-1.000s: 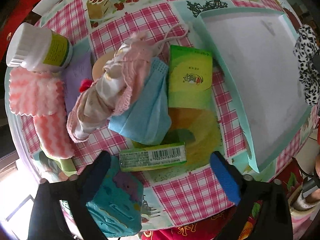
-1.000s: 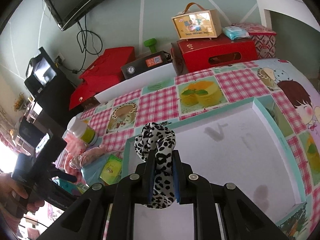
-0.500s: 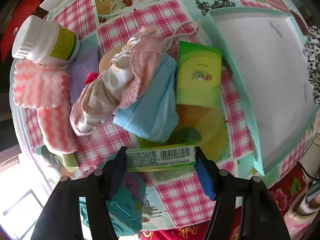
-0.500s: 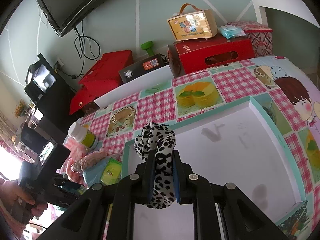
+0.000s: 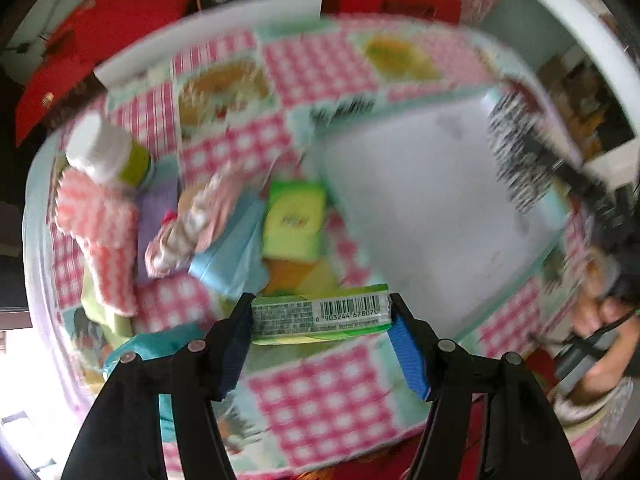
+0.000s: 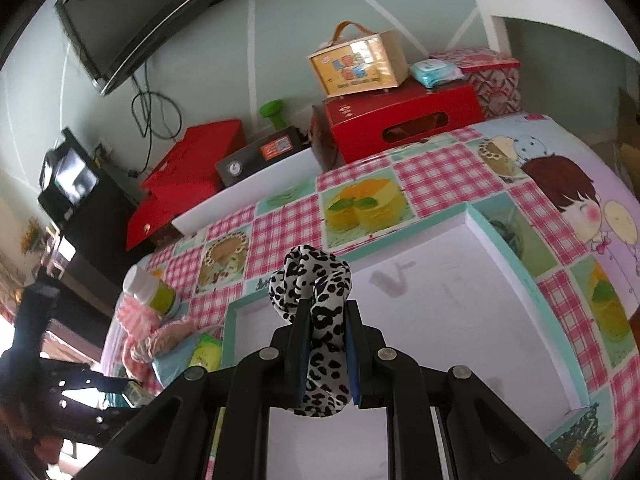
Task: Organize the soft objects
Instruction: 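Carry scrunchie and gum pack over the white tray and release both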
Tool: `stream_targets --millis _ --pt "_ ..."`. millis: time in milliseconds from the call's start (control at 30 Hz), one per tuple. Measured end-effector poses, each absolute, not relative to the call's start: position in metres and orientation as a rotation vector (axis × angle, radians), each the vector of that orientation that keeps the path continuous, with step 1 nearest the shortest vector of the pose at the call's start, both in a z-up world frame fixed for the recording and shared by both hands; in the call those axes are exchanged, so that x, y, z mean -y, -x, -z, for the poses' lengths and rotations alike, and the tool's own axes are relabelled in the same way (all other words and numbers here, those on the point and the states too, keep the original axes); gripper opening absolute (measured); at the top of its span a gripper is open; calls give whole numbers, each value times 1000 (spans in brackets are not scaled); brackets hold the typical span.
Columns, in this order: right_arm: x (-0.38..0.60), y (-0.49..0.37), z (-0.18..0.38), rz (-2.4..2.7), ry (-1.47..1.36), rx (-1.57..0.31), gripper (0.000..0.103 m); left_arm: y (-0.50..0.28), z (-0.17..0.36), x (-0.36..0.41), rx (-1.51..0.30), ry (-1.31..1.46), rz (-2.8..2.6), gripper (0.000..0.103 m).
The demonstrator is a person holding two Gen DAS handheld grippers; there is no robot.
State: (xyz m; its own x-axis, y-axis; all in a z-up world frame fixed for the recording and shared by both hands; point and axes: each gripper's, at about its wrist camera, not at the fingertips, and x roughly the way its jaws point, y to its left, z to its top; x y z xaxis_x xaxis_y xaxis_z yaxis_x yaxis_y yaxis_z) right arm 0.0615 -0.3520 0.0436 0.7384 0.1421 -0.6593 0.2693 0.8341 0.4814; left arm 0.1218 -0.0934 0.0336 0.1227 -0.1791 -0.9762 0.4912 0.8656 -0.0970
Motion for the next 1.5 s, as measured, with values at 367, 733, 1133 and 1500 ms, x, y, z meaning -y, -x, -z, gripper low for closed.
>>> stream_targets --millis 367,733,1133,1500 --pt "396 -46 -37 180 -650 -718 17 -130 -68 154 -1134 -117 400 66" --pt "436 -36 -19 263 -734 -721 19 -136 -58 210 -1036 -74 349 66" --pt "424 -61 5 245 -673 -867 20 -147 4 222 -1098 -28 307 66" --pt "409 -65 0 288 -570 -884 28 -147 10 216 -1073 -31 282 83"
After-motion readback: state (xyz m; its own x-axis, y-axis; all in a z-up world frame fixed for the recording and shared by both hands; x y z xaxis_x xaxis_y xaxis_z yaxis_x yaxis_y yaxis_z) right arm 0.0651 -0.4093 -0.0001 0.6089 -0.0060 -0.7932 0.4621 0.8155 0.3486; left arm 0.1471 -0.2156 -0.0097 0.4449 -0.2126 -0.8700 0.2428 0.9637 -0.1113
